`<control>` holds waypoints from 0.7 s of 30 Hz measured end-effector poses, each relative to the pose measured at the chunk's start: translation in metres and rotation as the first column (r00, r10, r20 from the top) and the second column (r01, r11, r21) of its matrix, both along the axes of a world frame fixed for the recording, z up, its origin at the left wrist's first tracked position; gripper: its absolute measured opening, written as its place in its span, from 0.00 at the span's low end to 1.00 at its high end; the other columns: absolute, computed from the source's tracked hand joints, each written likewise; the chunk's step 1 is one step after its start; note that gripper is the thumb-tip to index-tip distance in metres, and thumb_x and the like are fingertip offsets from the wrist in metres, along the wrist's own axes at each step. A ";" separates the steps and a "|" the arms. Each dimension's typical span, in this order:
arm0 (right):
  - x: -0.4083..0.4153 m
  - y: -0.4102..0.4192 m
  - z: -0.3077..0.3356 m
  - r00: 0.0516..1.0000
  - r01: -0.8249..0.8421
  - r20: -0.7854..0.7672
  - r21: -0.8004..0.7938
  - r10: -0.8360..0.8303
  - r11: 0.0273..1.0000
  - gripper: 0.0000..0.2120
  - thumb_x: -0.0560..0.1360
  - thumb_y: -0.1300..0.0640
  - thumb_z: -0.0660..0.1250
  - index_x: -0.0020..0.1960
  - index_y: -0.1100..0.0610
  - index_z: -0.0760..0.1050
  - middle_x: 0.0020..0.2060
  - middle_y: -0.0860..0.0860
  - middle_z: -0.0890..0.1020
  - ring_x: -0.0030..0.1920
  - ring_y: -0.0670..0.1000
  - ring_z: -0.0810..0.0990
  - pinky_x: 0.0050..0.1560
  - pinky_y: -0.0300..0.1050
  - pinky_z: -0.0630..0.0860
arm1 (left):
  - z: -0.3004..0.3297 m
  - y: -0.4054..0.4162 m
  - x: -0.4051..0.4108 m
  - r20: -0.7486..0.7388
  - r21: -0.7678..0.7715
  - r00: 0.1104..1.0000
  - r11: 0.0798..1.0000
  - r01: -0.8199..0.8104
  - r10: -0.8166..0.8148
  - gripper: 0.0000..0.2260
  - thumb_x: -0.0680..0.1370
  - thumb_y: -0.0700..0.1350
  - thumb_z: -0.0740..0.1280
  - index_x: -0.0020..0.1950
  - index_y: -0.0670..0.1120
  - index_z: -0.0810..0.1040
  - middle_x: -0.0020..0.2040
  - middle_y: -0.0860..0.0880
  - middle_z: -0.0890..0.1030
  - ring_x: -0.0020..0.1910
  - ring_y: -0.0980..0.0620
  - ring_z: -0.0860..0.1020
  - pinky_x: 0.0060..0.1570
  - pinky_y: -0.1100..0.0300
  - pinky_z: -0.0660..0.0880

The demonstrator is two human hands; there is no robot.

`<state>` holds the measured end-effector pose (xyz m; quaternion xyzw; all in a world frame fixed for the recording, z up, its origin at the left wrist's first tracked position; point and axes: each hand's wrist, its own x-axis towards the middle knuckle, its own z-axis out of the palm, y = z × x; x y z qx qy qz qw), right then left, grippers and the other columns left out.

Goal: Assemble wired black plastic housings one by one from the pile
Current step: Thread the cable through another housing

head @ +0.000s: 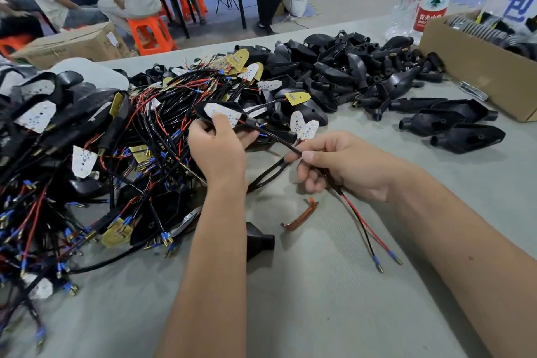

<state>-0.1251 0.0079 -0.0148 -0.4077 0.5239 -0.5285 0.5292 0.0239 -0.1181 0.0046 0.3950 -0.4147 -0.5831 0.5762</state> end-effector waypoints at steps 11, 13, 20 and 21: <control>-0.003 -0.002 -0.002 0.740 0.227 -0.588 -0.240 -0.327 0.944 0.09 0.83 0.59 0.67 0.57 0.52 0.86 0.27 0.47 0.78 0.27 0.41 0.69 0.33 0.31 0.65 | -0.002 -0.003 0.001 -0.005 -0.007 1.000 1.000 -0.014 0.014 0.10 0.84 0.41 0.60 0.62 0.36 0.73 0.51 0.40 0.81 0.36 0.46 0.87 0.36 0.56 0.83; -0.001 0.000 -0.001 0.636 0.211 -0.693 -0.265 -0.338 0.941 0.11 0.83 0.53 0.66 0.47 0.52 0.84 0.27 0.47 0.77 0.28 0.43 0.70 0.34 0.41 0.68 | -0.001 -0.002 0.002 -0.014 -0.021 0.999 0.999 -0.036 0.035 0.09 0.85 0.41 0.60 0.61 0.36 0.73 0.50 0.41 0.81 0.36 0.46 0.87 0.37 0.56 0.83; -0.003 0.004 0.005 0.298 0.294 -0.922 -0.159 -0.249 0.942 0.18 0.84 0.46 0.58 0.44 0.55 0.78 0.35 0.50 0.80 0.41 0.54 0.78 0.44 0.53 0.75 | 0.002 -0.006 0.012 -0.099 -0.036 0.979 0.982 -0.184 0.180 0.04 0.85 0.40 0.59 0.55 0.40 0.71 0.49 0.37 0.81 0.35 0.46 0.87 0.38 0.55 0.84; -0.004 0.004 0.005 0.325 0.279 -0.910 -0.167 -0.257 0.946 0.17 0.84 0.49 0.58 0.45 0.56 0.78 0.35 0.50 0.80 0.42 0.54 0.78 0.44 0.53 0.74 | 0.002 -0.007 0.013 -0.112 -0.040 0.975 0.980 -0.195 0.190 0.03 0.85 0.39 0.59 0.55 0.40 0.71 0.49 0.37 0.81 0.35 0.46 0.87 0.38 0.55 0.84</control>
